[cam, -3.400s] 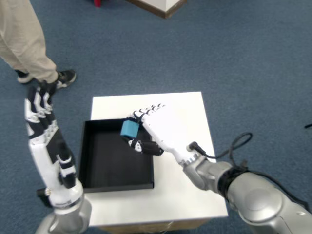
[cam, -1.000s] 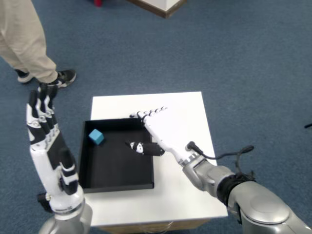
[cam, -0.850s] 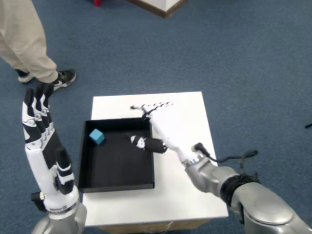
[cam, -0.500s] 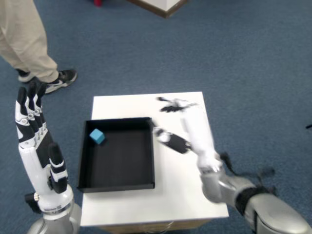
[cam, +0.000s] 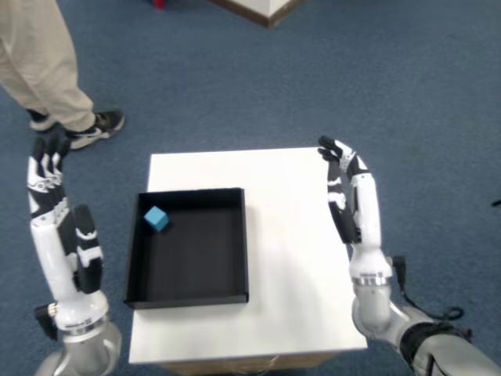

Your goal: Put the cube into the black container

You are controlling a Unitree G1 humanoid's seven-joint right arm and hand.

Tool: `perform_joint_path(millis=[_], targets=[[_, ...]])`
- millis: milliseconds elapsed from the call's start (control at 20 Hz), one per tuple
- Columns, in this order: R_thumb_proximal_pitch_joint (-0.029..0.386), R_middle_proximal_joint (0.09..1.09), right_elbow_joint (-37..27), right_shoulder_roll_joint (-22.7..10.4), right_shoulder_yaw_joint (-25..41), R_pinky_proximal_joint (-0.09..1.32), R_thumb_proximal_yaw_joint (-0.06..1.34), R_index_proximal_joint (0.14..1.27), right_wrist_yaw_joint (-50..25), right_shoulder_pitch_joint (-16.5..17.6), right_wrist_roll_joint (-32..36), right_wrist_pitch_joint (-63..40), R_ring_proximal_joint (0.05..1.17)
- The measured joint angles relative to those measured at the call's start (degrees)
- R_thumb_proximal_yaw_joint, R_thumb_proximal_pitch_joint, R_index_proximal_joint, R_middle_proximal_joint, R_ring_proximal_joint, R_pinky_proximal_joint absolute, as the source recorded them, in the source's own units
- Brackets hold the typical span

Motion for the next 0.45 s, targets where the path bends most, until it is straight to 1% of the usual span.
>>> perform_joint_path(millis=[200,450], targets=[[0.221,0.35,0.5,-0.1,-0.4,0.4,-0.01,0.33,3.4,1.8,4.1,-0.9,0.42],[0.206,0.33,0.9,1.0,-1.6,0.37,-0.02,0.31,8.7,2.1,9.1,-0.9,0.39]])
